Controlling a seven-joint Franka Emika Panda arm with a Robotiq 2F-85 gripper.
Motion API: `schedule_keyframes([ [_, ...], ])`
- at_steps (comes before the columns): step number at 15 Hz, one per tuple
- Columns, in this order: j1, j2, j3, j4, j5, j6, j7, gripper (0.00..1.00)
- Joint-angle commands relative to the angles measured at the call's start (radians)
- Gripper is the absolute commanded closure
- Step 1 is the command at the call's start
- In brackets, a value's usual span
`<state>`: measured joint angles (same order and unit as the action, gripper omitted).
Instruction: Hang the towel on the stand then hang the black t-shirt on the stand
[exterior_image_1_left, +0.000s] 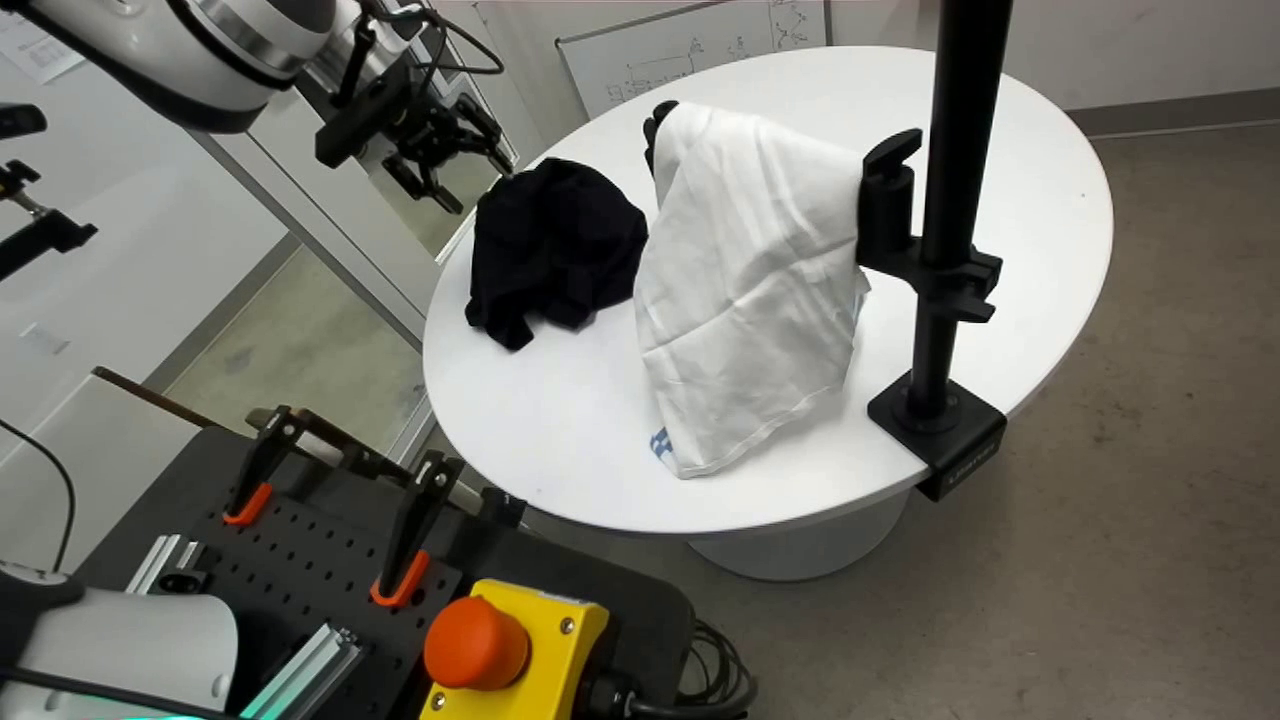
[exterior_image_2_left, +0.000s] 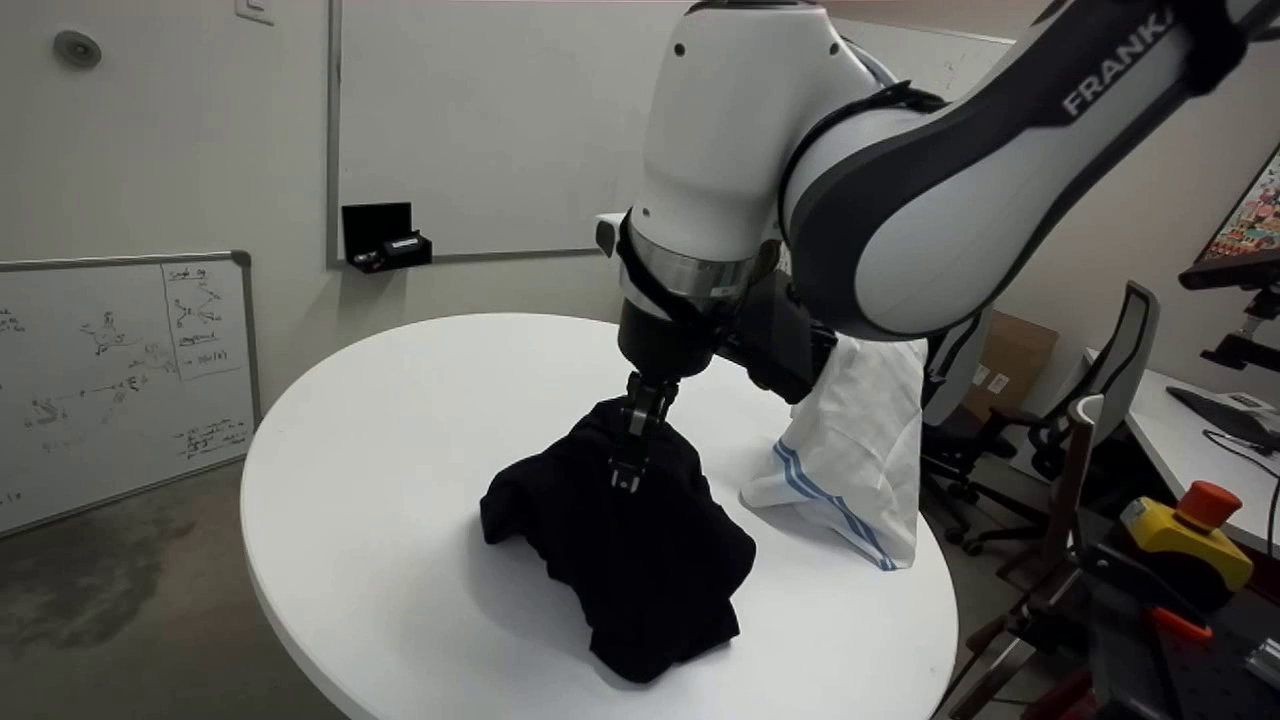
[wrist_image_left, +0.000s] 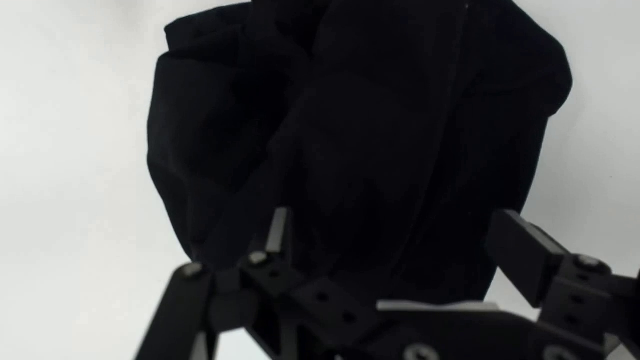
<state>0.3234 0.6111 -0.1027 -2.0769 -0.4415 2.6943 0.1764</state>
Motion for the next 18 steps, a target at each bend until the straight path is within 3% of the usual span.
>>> schedule_keyframes([
  [1,0.036,0.075,-0.038,0.078,-0.013,-0.015,0.051,0.31],
  [10,0.042,0.114,-0.065,0.104,-0.003,-0.014,0.051,0.99],
  [18,0.006,-0.035,-0.05,-0.028,-0.004,0.055,0.018,0.99],
])
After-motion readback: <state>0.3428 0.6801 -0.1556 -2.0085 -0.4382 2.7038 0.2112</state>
